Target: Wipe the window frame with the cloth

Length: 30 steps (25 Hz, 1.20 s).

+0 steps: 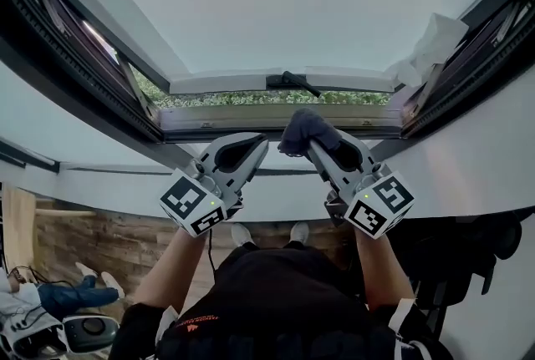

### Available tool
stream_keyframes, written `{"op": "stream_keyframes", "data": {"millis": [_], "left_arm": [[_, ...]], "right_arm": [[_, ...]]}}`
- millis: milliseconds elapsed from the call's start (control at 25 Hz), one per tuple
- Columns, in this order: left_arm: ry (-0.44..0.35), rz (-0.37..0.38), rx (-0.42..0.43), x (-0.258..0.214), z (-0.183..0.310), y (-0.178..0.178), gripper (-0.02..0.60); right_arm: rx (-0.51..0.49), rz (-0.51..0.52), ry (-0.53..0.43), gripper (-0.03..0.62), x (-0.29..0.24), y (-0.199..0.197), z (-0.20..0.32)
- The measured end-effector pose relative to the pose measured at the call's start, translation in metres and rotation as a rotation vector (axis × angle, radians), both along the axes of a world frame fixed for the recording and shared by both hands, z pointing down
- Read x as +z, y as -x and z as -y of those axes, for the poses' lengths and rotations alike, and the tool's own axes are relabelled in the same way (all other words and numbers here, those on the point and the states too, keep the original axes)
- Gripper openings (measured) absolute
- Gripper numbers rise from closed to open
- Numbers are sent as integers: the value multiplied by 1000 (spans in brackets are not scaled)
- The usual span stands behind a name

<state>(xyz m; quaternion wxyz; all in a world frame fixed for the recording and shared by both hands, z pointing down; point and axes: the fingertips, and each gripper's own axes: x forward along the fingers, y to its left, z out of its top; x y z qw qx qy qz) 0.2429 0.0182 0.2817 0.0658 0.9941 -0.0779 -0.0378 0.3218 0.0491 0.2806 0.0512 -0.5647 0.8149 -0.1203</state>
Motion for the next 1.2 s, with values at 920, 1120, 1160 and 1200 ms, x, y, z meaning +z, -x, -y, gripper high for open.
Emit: {"op": "stream_keyframes", "data": {"millis": [920, 1120, 1160, 1200], "left_arm": [[45, 12, -42, 20, 16, -6, 20], [48, 6, -42, 19, 18, -6, 19], [48, 5, -43, 19, 20, -6, 20], [49, 5, -44, 20, 22, -5, 19]], "right_arm": [[-31, -17, 64, 101, 28, -5, 9], [-35, -20, 71, 101, 29, -3, 12], [-37, -20, 72, 101, 29, -2, 14], [-39, -21, 73, 101, 30, -1, 17]]}}
